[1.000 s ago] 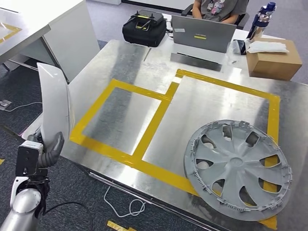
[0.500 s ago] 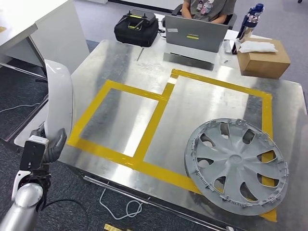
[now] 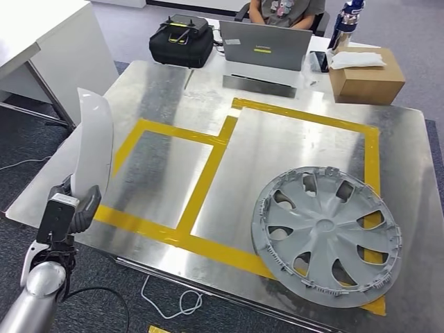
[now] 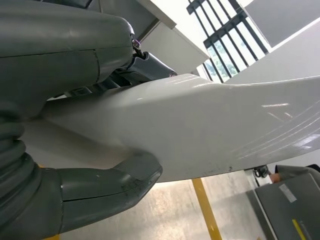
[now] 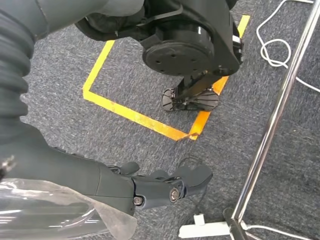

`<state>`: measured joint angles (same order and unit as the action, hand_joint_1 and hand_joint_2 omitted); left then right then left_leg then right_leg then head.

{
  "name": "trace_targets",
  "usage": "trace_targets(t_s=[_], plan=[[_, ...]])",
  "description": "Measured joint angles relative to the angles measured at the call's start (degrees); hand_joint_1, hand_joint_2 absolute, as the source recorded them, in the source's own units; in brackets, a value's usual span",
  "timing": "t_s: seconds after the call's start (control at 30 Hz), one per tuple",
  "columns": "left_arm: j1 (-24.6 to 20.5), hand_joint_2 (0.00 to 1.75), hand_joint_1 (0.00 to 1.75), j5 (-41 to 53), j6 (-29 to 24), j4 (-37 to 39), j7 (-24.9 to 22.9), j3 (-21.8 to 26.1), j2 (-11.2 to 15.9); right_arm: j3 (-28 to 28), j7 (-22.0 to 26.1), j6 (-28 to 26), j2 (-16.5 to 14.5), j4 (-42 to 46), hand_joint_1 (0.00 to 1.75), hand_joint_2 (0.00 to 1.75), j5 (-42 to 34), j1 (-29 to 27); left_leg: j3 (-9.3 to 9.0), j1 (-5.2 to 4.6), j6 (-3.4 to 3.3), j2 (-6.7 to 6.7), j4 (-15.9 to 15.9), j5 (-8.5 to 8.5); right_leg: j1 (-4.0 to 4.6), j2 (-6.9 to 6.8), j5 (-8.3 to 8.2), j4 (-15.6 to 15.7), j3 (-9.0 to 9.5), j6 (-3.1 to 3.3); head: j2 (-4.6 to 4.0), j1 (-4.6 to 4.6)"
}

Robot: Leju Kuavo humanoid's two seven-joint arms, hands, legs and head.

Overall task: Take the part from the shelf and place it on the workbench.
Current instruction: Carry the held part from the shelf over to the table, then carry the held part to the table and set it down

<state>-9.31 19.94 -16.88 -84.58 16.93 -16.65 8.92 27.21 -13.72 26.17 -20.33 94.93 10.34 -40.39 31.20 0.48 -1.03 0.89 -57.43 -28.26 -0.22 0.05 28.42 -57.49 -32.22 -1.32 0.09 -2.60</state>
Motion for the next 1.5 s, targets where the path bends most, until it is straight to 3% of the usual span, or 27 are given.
trace_targets(t_s=[0.27,0.4,0.47,0.53,0.57,0.6,0.63,0.7,0.77,0.87,0.93,0.97,1.03,1.07,1.1,1.13,1.17,1.23,1.27,1.3,1.4,1.5], plan=[[-0.2,1.75,1.75,0.2,0.1,0.7,-0.1,-0.6,0.5,0.2,0.5,0.7,0.0,-0.6,0.00,1.75,1.1,0.5,0.05,-0.10,0.06,0.00,0.0,-0.03,-0.08,-0.04,-0.02,0.0,0.05,-0.03,0.00,-0.01],[-0.3,1.75,1.75,0.2,0.2,0.7,-0.1,-0.7,0.5,0.4,0.8,0.8,0.0,-0.8,0.00,1.75,1.5,0.5,-0.26,0.00,-0.03,0.24,0.8,0.48,-0.29,-0.01,0.40,-0.4,-0.26,-0.59,0.00,-0.09],[-0.4,1.75,1.75,0.2,0.2,0.8,-0.1,-0.7,0.4,0.5,0.8,0.8,0.0,-0.9,0.00,1.75,1.7,0.6,-0.54,0.35,-0.20,0.60,1.5,0.86,-0.39,0.00,2.86,-4.5,-2.30,-0.98,0.01,-0.31],[-0.4,1.75,1.75,0.2,0.3,1.0,-0.1,-0.7,0.4,0.6,0.9,0.8,0.0,-1.0,0.00,1.75,1.7,0.6,-0.53,0.36,-0.33,0.92,1.5,0.87,-0.55,-0.01,6.15,-11.9,-5.91,-1.43,0.01,-0.44],[-0.4,1.75,1.75,0.2,0.3,1.1,-0.1,-0.7,0.4,0.6,0.9,0.8,0.0,-1.1,0.00,1.75,1.7,0.6,-0.54,0.36,-0.30,1.13,1.5,0.83,-0.63,-0.02,6.93,-14.7,-7.39,-1.65,0.00,-0.45],[-0.4,1.75,1.75,0.2,0.3,1.2,-0.1,-0.8,0.4,0.7,0.9,0.8,0.0,-1.2,0.00,1.75,1.7,0.6,-0.58,0.38,-0.24,1.33,1.5,0.76,-0.71,-0.06,6.65,-15.7,-7.98,-1.84,0.00,-0.46],[-0.4,1.75,1.75,0.2,0.4,1.3,-0.1,-0.8,0.4,0.7,0.9,0.8,0.0,-1.3,0.00,1.75,1.7,0.6,-0.66,0.42,-0.11,1.51,1.5,0.66,-0.83,-0.14,5.34,-14.4,-7.50,-1.99,0.00,-0.46],[-0.4,1.75,1.75,0.2,0.4,1.5,-0.1,-0.8,0.4,0.7,0.9,0.8,0.0,-1.3,0.00,1.75,1.7,0.7,-0.91,0.50,0.36,1.84,1.2,0.32,-1.03,-1.06,1.50,-7.2,-3.98,-2.17,0.00,-0.49],[-0.5,1.75,1.75,0.2,0.4,1.5,-0.1,-0.8,0.5,0.7,0.9,0.8,0.0,-1.4,0.00,1.75,1.7,0.8,-1.00,0.28,1.11,2.10,0.8,-0.10,-0.87,-2.12,-0.22,-1.4,-1.03,-1.58,0.00,-0.49],[-0.6,1.75,1.75,0.3,0.4,1.5,-0.1,-0.9,0.5,0.7,0.9,0.8,0.0,-1.5,0.00,1.75,1.8,1.0,-1.02,0.16,2.08,2.88,0.6,-0.36,-0.55,-1.58,-0.05,-0.5,-0.53,0.02,0.00,-0.46],[-0.7,1.75,1.75,0.3,0.4,1.5,-0.1,-1.0,0.5,0.8,0.9,0.8,0.0,-1.5,0.00,1.75,1.8,1.0,-0.63,0.42,2.60,2.27,-0.8,-1.68,-0.62,-0.85,-0.18,-0.4,-0.50,0.82,0.00,-0.39],[-0.7,1.75,1.75,0.3,0.4,1.5,-0.1,-1.0,0.5,0.8,0.9,0.8,0.0,-1.5,0.00,1.75,1.8,1.0,0.31,0.51,2.78,1.51,-3.1,-3.17,-0.68,-0.54,-0.24,-0.3,-0.43,1.19,0.00,-0.30],[-0.7,1.75,1.75,0.5,0.5,1.6,-0.1,-1.0,0.7,0.7,0.9,0.9,0.0,-1.5,0.00,1.75,1.9,1.2,3.78,0.56,2.85,0.10,-10.6,-6.80,-0.58,0.05,-0.21,-0.3,-0.41,1.65,0.00,-0.14],[-0.7,1.75,1.75,0.7,0.6,1.7,-0.2,-1.1,0.8,0.7,0.9,1.0,0.0,-1.5,0.00,1.75,2.0,1.2,5.56,0.54,2.81,-0.18,-14.1,-7.93,-0.47,0.36,-0.17,-0.3,-0.38,1.76,0.00,-0.13],[-0.7,1.75,1.75,0.8,0.7,1.9,-0.4,-1.1,0.9,0.7,0.9,1.0,0.0,-1.6,0.00,1.75,2.0,1.2,6.64,0.51,2.68,-0.29,-15.9,-7.96,-0.34,0.68,-0.13,-0.3,-0.31,1.83,0.00,-0.12],[-0.7,1.75,1.75,1.0,0.8,2.0,-0.5,-1.1,0.9,0.7,0.9,1.0,0.0,-1.6,0.00,1.75,2.1,1.2,6.72,0.47,2.45,-0.32,-15.5,-6.81,-0.21,0.97,-0.09,-0.3,-0.19,1.88,0.00,-0.13],[-0.7,1.75,1.75,1.2,0.9,2.1,-0.7,-1.1,1.0,0.7,0.9,1.0,0.0,-1.7,0.00,1.75,2.2,1.3,5.79,0.41,2.12,-0.36,-13.1,-4.74,-0.09,1.22,-0.05,-0.3,-0.03,1.91,0.00,-0.14],[-0.9,1.75,1.75,1.5,1.0,2.2,-1.0,-1.1,1.1,0.7,0.9,1.1,0.0,-1.7,0.00,1.75,2.3,1.3,2.70,0.16,1.23,-0.60,-5.7,-0.66,0.19,1.61,0.08,-0.4,0.20,1.81,0.00,-0.16],[-1.1,1.75,1.75,1.6,1.1,2.3,-1.1,-1.1,1.1,0.7,0.9,1.1,0.0,-1.8,0.00,1.75,2.3,1.3,1.52,0.02,0.95,-0.72,-2.8,0.25,0.29,1.74,0.13,-0.5,0.12,1.64,0.00,-0.16],[-1.2,1.75,1.75,1.8,1.1,2.4,-1.2,-1.1,1.2,0.7,0.9,1.1,0.0,-1.8,0.00,1.75,2.3,1.3,0.91,-0.07,0.91,-0.83,-1.2,0.53,0.39,1.80,0.23,-0.6,-0.05,1.50,0.00,-0.21],[-1.4,1.75,1.75,2.3,1.3,2.7,-1.7,-1.3,1.2,0.8,0.9,1.1,0.0,-1.9,0.00,1.75,2.5,1.3,0.96,-0.16,1.53,-0.92,-0.7,0.21,0.34,1.79,0.46,-1.1,-0.53,1.70,0.00,-0.26],[-1.6,1.75,1.75,2.9,1.5,3.3,-2.4,-1.4,1.3,0.8,0.9,1.2,0.0,-2.0,0.00,1.75,2.5,1.4,1.42,-0.24,1.17,-0.94,-1.7,-0.21,0.27,1.76,0.69,-1.6,-0.75,1.47,0.00,-0.26]])
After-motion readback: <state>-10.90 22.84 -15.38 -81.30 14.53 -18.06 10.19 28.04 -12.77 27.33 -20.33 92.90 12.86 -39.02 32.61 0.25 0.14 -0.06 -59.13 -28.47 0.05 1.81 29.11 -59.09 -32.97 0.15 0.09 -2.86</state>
